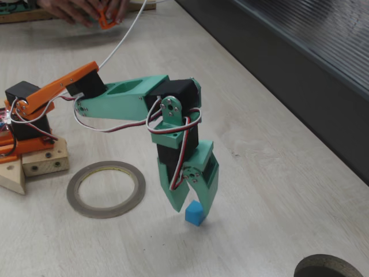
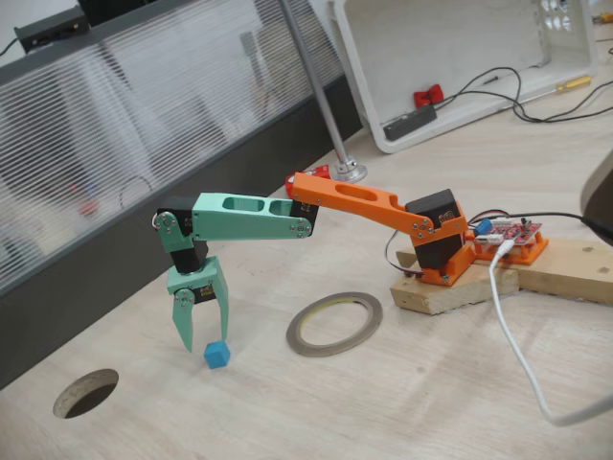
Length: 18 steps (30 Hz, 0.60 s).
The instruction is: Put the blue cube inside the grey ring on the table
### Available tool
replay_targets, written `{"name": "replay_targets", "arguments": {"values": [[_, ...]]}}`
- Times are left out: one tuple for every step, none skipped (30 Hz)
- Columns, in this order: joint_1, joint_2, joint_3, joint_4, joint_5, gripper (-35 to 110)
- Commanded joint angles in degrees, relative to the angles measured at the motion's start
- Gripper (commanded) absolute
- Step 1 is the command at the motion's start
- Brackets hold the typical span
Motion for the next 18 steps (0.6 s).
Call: {"name": "replay_targets", "arguments": {"values": [[0.0, 0.9, -0.3, 0.4, 0.5, 37], [0.1, 0.9, -0.3, 0.4, 0.5, 37], [0.1, 0.9, -0.3, 0.4, 0.5, 37], [0.2, 0.8, -0.3, 0.4, 0.5, 37], [0.2, 0.8, -0.3, 0.4, 0.5, 37], [0.2, 0.3, -0.3, 0.4, 0.5, 37], [0.2, -0.8, -0.3, 0.4, 0.5, 37], [0.2, -2.1, -0.3, 0.4, 0.5, 37], [0.1, -3.4, -0.7, 0.4, 0.5, 37], [-0.1, -4.2, -0.8, 0.4, 0.5, 37], [-0.1, -4.3, -0.8, 0.4, 0.5, 37], [-0.1, -4.4, -0.8, 0.4, 0.5, 37], [-0.1, -4.7, -0.8, 0.4, 0.5, 37], [-0.1, -4.8, -0.8, 0.4, 0.5, 37], [-0.1, -4.9, -0.8, 0.4, 0.5, 37], [-0.1, -4.9, -0.8, 0.4, 0.5, 37], [-0.1, -4.9, -0.8, 0.4, 0.5, 37], [-0.1, -4.9, -0.8, 0.4, 0.5, 37]]}}
